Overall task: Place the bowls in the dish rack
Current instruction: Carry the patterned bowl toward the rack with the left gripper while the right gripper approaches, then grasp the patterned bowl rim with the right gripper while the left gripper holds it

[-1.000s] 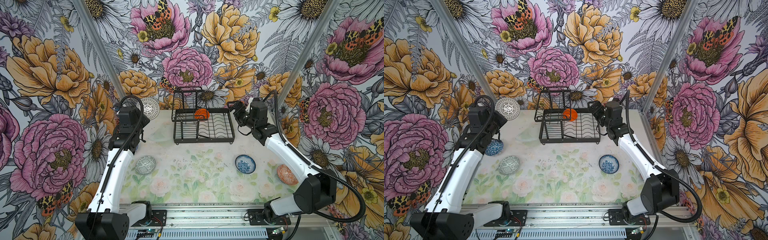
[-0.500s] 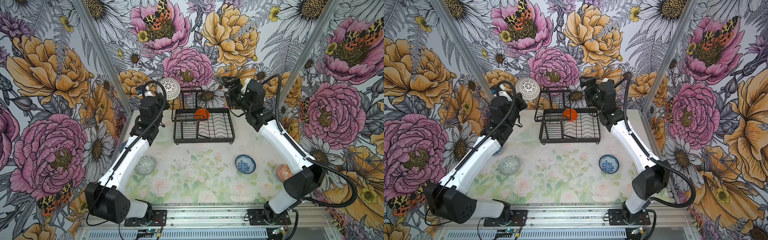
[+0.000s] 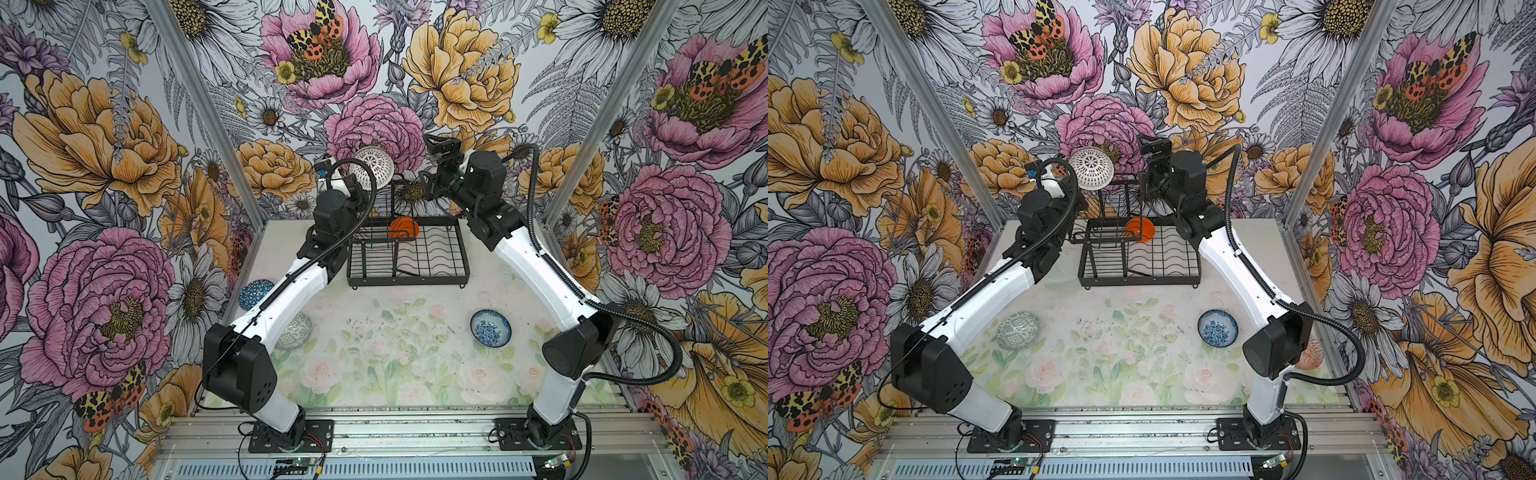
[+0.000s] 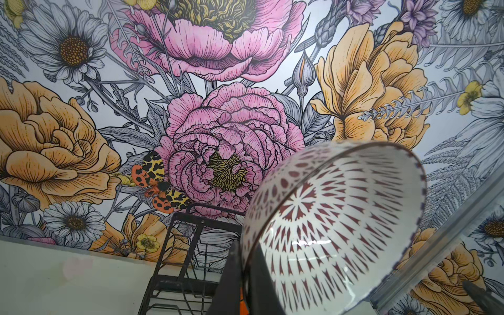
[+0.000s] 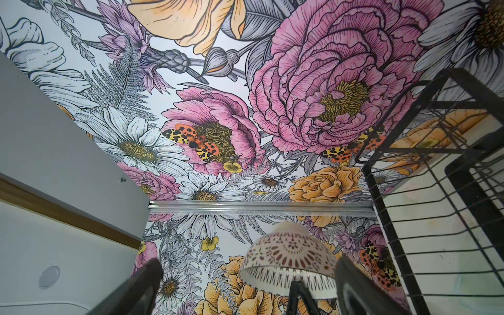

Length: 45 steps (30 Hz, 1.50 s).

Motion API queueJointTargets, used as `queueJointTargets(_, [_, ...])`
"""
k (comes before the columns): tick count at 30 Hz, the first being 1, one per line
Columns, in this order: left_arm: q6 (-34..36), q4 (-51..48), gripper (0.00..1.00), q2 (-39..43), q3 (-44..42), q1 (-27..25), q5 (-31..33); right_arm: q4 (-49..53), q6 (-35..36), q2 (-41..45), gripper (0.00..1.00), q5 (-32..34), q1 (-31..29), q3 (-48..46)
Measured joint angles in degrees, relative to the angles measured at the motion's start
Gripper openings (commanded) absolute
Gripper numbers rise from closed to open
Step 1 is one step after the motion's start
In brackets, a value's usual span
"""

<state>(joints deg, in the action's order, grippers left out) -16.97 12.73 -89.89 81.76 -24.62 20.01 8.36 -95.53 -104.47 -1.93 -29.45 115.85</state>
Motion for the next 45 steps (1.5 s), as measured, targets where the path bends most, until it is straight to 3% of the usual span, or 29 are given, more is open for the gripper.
queueJointTargets(16, [3.08, 7.74, 0.0, -3.89, 0.0, -3.8, 1.68, -0.02, -7.1, -5.16, 0.96, 0.31, -3.21, 6.91])
queueJointTargets(31, [4.39, 13.09, 0.0, -3.87, -6.47, -7.91, 4.74, 0.11, -10.32, -7.87, 0.7, 2.36, -3.21, 8.63])
queueJointTargets(45, [7.15, 14.8, 0.0, -2.97, -6.99, -8.66, 6.58, 0.26, -11.58, -7.74, 0.48, 2.62, -3.28, 7.5])
